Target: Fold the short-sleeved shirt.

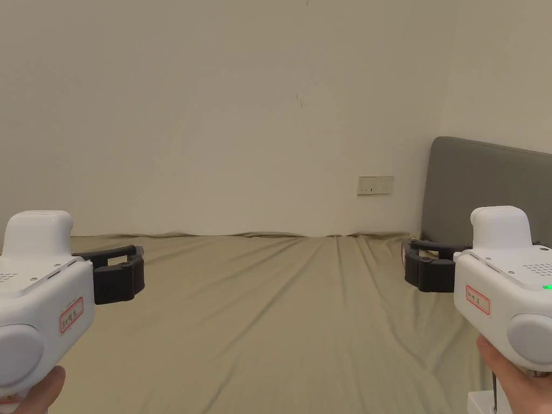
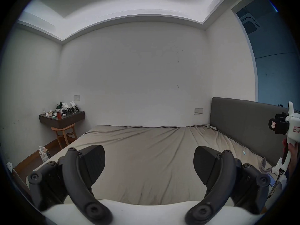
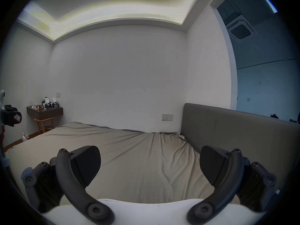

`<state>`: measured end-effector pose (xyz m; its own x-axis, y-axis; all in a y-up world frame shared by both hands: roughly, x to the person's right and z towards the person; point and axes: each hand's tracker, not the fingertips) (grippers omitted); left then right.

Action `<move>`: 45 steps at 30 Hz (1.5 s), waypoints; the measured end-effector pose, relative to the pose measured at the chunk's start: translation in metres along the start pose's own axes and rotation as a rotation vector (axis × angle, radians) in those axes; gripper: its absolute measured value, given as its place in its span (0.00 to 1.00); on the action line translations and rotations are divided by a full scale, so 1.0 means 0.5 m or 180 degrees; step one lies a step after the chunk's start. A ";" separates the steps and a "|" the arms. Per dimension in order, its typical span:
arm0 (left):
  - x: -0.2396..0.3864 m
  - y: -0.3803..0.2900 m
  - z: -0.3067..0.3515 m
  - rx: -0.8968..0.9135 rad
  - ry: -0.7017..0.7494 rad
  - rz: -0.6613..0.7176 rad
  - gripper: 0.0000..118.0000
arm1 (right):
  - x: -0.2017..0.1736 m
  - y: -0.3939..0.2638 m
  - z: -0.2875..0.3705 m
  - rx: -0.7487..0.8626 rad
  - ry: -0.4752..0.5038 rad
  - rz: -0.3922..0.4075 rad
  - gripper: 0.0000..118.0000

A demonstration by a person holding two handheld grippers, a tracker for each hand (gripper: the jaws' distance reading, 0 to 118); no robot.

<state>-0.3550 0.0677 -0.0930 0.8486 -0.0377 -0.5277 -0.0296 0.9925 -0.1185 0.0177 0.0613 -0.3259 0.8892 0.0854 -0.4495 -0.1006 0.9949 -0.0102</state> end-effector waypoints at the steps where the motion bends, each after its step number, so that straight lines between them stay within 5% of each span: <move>1: 0.001 0.000 -0.001 -0.0003 0.0003 -0.0020 0.98 | -0.001 0.000 0.003 0.0002 0.0000 0.0000 1.00; 45: -0.007 -0.005 0.009 0.0015 0.0041 0.0073 0.98 | -0.009 0.000 0.003 0.0015 0.0056 -0.0020 1.00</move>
<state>-0.3556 0.0659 -0.0869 0.8408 -0.0163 -0.5411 -0.0465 0.9937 -0.1023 0.0145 0.0609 -0.3226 0.8819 0.0780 -0.4650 -0.0928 0.9956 -0.0090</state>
